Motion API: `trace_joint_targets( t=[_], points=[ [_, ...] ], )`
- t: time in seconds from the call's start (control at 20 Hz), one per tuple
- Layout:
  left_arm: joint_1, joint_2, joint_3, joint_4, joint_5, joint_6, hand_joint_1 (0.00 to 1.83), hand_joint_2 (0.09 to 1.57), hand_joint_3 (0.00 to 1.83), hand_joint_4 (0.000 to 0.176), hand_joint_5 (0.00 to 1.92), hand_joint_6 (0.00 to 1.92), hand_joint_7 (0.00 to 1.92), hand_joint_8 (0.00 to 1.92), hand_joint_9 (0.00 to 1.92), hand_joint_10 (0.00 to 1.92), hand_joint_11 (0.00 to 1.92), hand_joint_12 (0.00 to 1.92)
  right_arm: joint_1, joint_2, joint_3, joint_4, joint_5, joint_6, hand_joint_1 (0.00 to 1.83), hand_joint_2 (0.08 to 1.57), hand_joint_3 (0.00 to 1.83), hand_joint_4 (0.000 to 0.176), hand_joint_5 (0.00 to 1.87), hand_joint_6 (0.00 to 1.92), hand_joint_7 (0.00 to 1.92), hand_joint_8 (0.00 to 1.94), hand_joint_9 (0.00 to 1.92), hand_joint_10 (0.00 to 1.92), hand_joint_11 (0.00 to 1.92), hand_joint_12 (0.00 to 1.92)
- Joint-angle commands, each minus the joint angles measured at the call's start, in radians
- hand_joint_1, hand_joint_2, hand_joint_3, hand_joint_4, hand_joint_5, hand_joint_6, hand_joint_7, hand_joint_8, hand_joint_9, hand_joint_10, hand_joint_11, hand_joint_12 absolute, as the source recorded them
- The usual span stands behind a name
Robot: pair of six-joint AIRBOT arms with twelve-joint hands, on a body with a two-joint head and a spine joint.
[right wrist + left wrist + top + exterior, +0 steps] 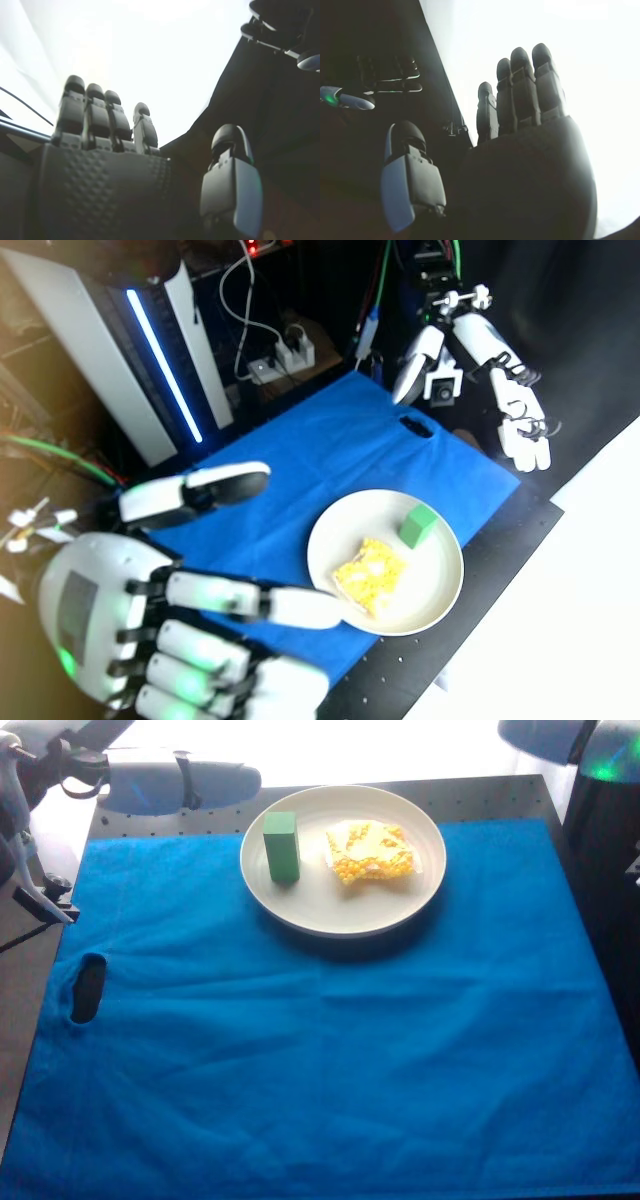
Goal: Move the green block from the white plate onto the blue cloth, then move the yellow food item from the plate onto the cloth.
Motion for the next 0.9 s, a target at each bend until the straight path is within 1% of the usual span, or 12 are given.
trace_joint_targets(
  t=[0.0, 0.15, 0.25, 0.3, 0.4, 0.45, 0.55, 0.6, 0.65, 0.7, 0.8, 0.85],
  points=[
    [-0.014, -0.002, 0.003, -0.005, -0.124, -0.01, 0.53, 0.94, 0.0, 0.102, 0.29, 0.0, 0.4, 0.0, 0.33, 0.02, 0.0, 0.83, 0.019, 0.002, 0.005, 0.01, 0.127, 0.008, 0.51, 0.87, 0.0, 0.071, 0.34, 0.0, 0.3, 0.0, 0.35, 0.0, 0.17, 0.67],
    [-0.014, -0.002, 0.004, -0.005, -0.123, -0.01, 0.52, 0.94, 0.0, 0.101, 0.28, 0.0, 0.39, 0.0, 0.35, 0.01, 0.0, 0.87, 0.019, 0.001, 0.006, 0.01, 0.127, 0.008, 0.51, 0.89, 0.0, 0.064, 0.34, 0.0, 0.34, 0.0, 0.37, 0.0, 0.22, 0.63],
    [-0.014, -0.005, 0.007, -0.003, -0.119, -0.01, 0.56, 0.92, 0.0, 0.098, 0.29, 0.0, 0.39, 0.0, 0.36, 0.01, 0.0, 0.88, 0.019, -0.001, 0.007, 0.01, 0.127, 0.008, 0.5, 0.87, 0.0, 0.085, 0.36, 0.0, 0.32, 0.0, 0.37, 0.0, 0.22, 0.62],
    [-0.015, -0.005, 0.008, 0.001, -0.118, -0.011, 0.57, 0.92, 0.0, 0.093, 0.29, 0.0, 0.39, 0.0, 0.36, 0.01, 0.0, 0.89, 0.019, -0.002, 0.007, 0.01, 0.127, 0.008, 0.5, 0.87, 0.0, 0.084, 0.36, 0.0, 0.32, 0.0, 0.37, 0.0, 0.23, 0.62],
    [-0.018, -0.009, 0.027, 0.042, -0.106, -0.074, 0.61, 0.9, 0.0, 0.114, 0.29, 0.0, 0.37, 0.0, 0.34, 0.0, 0.0, 0.91, 0.018, -0.002, 0.007, 0.01, 0.127, 0.008, 0.5, 0.86, 0.0, 0.084, 0.36, 0.0, 0.28, 0.0, 0.34, 0.0, 0.19, 0.62],
    [-0.024, -0.016, 0.041, 0.07, -0.095, -0.112, 0.68, 0.87, 0.0, 0.113, 0.28, 0.0, 0.38, 0.0, 0.33, 0.0, 0.0, 0.95, 0.018, -0.003, 0.007, 0.01, 0.127, 0.008, 0.51, 0.86, 0.0, 0.087, 0.36, 0.0, 0.29, 0.0, 0.33, 0.0, 0.17, 0.61],
    [-0.062, -0.03, 0.064, 0.153, -0.031, -0.147, 0.68, 0.92, 0.0, 0.091, 0.25, 0.0, 0.39, 0.0, 0.34, 0.0, 0.01, 0.9, 0.018, -0.003, 0.007, 0.011, 0.127, 0.008, 0.52, 0.87, 0.0, 0.086, 0.37, 0.0, 0.34, 0.0, 0.35, 0.0, 0.14, 0.66],
    [-0.089, -0.035, 0.07, 0.216, 0.018, -0.153, 0.67, 0.93, 0.0, 0.091, 0.25, 0.0, 0.41, 0.01, 0.35, 0.01, 0.03, 0.89, 0.018, -0.003, 0.007, 0.011, 0.127, 0.008, 0.52, 0.87, 0.0, 0.087, 0.37, 0.0, 0.34, 0.0, 0.35, 0.0, 0.14, 0.67],
    [-0.108, -0.039, 0.077, 0.266, 0.05, -0.168, 0.66, 0.9, 0.0, 0.07, 0.26, 0.0, 0.44, 0.0, 0.38, 0.01, 0.05, 0.87, 0.018, -0.002, 0.007, 0.011, 0.127, 0.008, 0.53, 0.88, 0.0, 0.074, 0.36, 0.0, 0.33, 0.0, 0.33, 0.0, 0.11, 0.66],
    [-0.124, -0.044, 0.092, 0.327, 0.078, -0.22, 0.67, 0.88, 0.0, 0.071, 0.25, 0.0, 0.44, 0.0, 0.39, 0.01, 0.04, 0.86, 0.018, -0.002, 0.007, 0.011, 0.127, 0.008, 0.53, 0.9, 0.0, 0.078, 0.36, 0.0, 0.34, 0.0, 0.33, 0.0, 0.13, 0.62],
    [-0.15, -0.062, 0.123, 0.436, 0.127, -0.307, 0.7, 0.81, 0.0, 0.024, 0.26, 0.0, 0.5, 0.0, 0.44, 0.0, 0.11, 0.74, 0.018, -0.003, 0.007, 0.011, 0.127, 0.008, 0.52, 0.95, 0.0, 0.08, 0.37, 0.0, 0.3, 0.0, 0.3, 0.0, 0.22, 0.42],
    [-0.161, -0.066, 0.127, 0.458, 0.147, -0.311, 0.71, 0.79, 0.0, 0.013, 0.27, 0.0, 0.53, 0.0, 0.47, 0.0, 0.14, 0.71, 0.018, -0.005, 0.007, 0.011, 0.127, 0.008, 0.52, 0.97, 0.0, 0.08, 0.37, 0.0, 0.29, 0.0, 0.29, 0.0, 0.21, 0.38]
  ],
)
